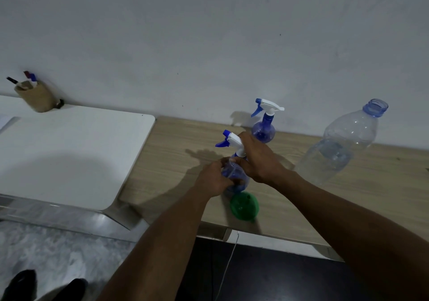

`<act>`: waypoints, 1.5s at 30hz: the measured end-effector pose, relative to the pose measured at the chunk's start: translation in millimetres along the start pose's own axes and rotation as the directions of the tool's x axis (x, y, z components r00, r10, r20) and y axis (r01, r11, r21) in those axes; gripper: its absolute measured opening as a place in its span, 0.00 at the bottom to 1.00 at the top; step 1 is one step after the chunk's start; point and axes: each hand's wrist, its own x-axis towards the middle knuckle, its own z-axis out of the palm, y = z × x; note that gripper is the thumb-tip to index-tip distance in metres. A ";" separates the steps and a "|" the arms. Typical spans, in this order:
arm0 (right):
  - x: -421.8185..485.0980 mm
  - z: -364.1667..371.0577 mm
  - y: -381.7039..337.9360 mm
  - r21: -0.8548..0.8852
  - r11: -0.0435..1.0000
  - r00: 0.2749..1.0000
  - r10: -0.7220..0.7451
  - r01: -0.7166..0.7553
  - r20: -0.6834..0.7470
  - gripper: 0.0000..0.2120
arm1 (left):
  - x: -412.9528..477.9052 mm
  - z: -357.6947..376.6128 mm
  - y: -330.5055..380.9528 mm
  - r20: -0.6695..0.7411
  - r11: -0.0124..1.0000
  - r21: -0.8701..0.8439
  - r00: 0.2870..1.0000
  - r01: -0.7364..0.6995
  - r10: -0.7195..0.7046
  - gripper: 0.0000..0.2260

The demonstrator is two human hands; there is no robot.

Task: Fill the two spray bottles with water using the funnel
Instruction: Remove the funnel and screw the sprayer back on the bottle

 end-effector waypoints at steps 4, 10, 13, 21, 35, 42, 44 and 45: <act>-0.2 4.3 5.6 0.092 0.995 0.990 0.060 -0.048 -0.126 0.20 | 1.3 -3.4 0.5 0.004 0.998 -0.055 1.000 0.009 -0.009 0.32; 12.6 -2.1 -3.2 0.557 0.799 0.840 0.451 -0.228 -0.302 0.18 | -0.6 -46.1 32.5 0.041 0.991 -0.130 0.998 -0.033 0.039 0.27; 18.2 2.2 -9.0 0.807 0.541 0.823 0.554 -0.239 -0.128 0.14 | -10.0 -69.1 44.3 0.238 0.994 -0.059 0.969 0.089 -0.072 0.28; 0.8 56.7 -32.1 0.893 0.190 0.740 0.642 -0.408 0.202 0.09 | -52.9 -73.7 23.3 0.488 0.917 0.123 0.782 0.379 -0.388 0.22; -12.6 73.3 -40.4 0.837 0.107 0.636 0.703 -0.537 0.318 0.10 | -64.4 -65.8 19.1 0.598 0.830 0.174 0.613 0.530 -0.517 0.26; -14.9 75.5 -38.0 0.828 0.103 0.626 0.707 -0.552 0.329 0.09 | -64.3 -66.8 21.0 0.629 0.839 0.200 0.591 0.506 -0.505 0.36; -15.8 78.0 -38.7 0.827 0.117 0.628 0.711 -0.550 0.317 0.11 | -65.0 -66.6 20.9 0.645 0.840 0.212 0.574 0.498 -0.504 0.43; -16.2 79.0 -39.7 0.826 0.133 0.631 0.713 -0.548 0.304 0.11 | -65.2 -65.9 20.0 0.649 0.841 0.217 0.571 0.495 -0.503 0.45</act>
